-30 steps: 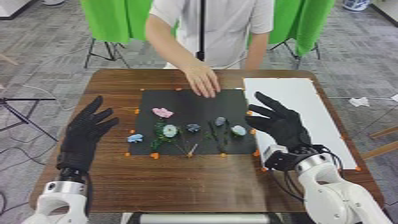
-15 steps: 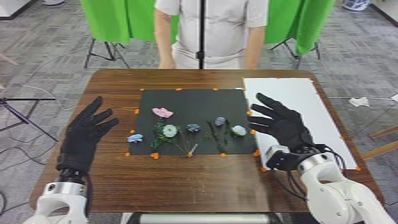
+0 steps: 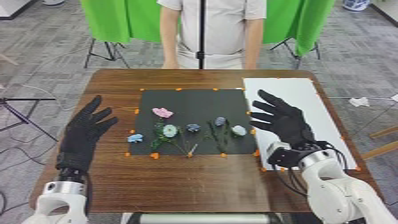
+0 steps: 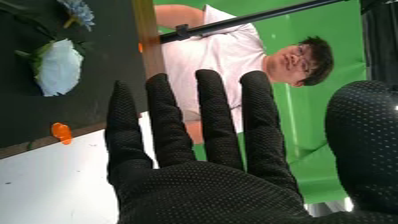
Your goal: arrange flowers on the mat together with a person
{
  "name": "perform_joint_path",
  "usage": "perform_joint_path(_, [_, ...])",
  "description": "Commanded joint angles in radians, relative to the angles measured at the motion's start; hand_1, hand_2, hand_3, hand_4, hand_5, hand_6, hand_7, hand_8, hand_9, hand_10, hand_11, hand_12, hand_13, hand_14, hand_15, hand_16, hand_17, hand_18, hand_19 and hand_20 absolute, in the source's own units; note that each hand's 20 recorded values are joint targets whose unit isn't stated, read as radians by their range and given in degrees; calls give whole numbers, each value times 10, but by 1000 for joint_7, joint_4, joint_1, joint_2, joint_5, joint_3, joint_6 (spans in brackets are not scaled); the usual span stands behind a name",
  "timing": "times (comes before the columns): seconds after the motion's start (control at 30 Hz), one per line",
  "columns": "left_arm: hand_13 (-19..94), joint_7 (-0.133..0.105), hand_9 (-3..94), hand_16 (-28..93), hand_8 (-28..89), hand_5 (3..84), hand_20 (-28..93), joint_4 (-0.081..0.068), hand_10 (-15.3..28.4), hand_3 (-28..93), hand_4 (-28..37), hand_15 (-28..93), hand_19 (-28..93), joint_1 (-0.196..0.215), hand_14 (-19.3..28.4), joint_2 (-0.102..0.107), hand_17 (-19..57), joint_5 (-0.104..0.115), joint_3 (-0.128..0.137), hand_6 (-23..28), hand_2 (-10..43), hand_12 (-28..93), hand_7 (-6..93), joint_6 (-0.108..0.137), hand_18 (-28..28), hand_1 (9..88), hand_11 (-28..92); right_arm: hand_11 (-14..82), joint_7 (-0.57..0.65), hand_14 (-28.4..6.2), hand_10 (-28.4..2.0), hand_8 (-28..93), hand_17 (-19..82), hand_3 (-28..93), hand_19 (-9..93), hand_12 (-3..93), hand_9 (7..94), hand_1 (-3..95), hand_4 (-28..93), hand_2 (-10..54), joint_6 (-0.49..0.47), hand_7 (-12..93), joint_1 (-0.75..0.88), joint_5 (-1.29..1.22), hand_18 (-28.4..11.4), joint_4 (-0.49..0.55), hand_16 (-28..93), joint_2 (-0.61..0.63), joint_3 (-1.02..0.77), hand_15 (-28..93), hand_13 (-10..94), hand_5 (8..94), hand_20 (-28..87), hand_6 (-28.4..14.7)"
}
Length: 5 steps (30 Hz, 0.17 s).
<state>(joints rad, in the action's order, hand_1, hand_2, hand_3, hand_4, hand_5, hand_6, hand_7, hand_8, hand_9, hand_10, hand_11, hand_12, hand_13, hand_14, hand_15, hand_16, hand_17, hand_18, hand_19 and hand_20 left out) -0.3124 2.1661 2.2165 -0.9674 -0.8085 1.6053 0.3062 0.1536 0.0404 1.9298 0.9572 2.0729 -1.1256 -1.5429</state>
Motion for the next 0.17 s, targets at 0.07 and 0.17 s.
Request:
perform_joint_path(0.07, [263,11,340,-48,-93,335,120,-13,157,798,-277,384,454,-3,239,-9,-96,-3,-4,26,46,88,107,-8,260,237,194,52,-8,-173,-89,-117,39,785,478,139,429,162,-283,76,12,130,4,9,-256,1,192,2,6,186,296,393,163,48])
perform_joint_path(0.17, [263,5,340,-48,-93,335,120,-12,156,798,-277,384,454,1,240,-5,-96,1,-4,26,46,88,108,-6,259,237,195,52,-6,-173,-90,-117,39,786,479,138,429,161,-283,76,12,131,1,11,-255,1,192,2,10,186,297,394,163,49])
